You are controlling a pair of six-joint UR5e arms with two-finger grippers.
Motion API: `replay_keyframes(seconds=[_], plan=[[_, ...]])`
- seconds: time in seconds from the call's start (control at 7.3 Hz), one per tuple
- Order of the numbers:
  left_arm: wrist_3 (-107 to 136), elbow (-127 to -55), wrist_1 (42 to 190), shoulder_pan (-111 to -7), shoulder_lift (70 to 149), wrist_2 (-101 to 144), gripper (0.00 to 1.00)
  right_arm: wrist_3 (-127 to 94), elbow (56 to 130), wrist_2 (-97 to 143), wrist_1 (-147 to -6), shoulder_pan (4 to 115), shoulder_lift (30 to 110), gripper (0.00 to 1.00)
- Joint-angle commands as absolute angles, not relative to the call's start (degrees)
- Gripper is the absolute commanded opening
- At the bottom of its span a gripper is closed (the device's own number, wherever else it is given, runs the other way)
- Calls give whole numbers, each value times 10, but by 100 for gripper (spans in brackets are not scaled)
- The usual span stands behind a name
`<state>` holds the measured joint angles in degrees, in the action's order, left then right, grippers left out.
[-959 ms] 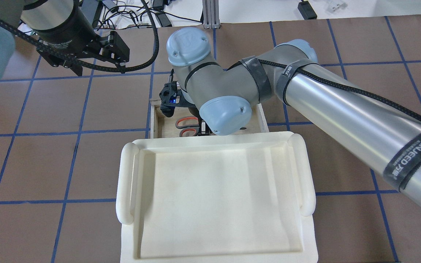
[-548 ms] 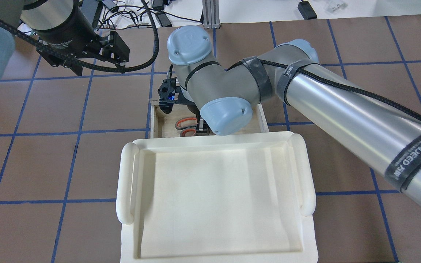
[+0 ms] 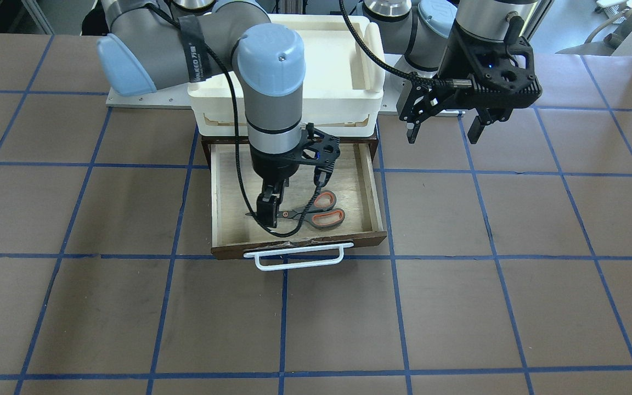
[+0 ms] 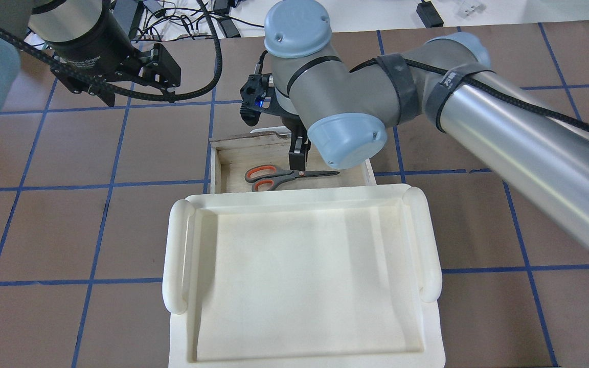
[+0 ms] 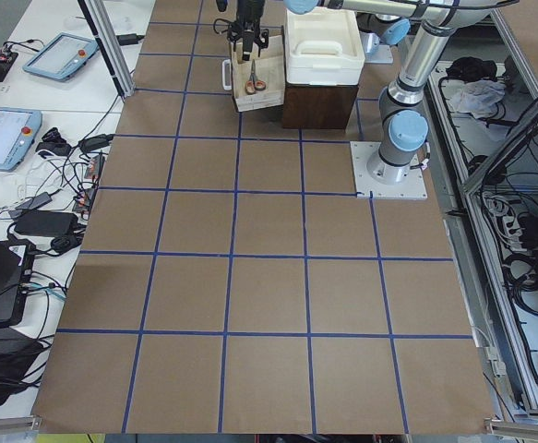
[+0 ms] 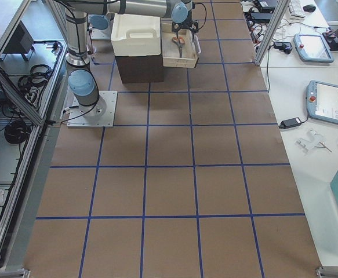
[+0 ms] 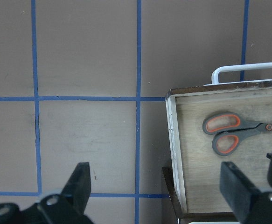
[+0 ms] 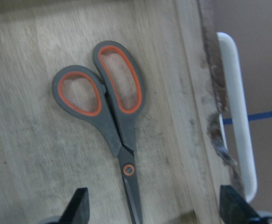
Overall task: Put scissors in drawer and close it
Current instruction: 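Lower the scissors into the drawer and open the right gripper, then raise the right gripper away while the left gripper moves toward the drawer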
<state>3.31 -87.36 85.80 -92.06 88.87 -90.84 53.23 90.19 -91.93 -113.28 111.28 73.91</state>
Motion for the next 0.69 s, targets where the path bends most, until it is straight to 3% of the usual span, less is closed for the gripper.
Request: replay_keyframes(seconds=[0.0,0.55], plan=[[33,-874,860,-921,886,-911,100,377,903,-912,-1128,1052,784,100],[26,-874,861,-920,911,-906,100,188,904,-911,-1023,937,827,100]])
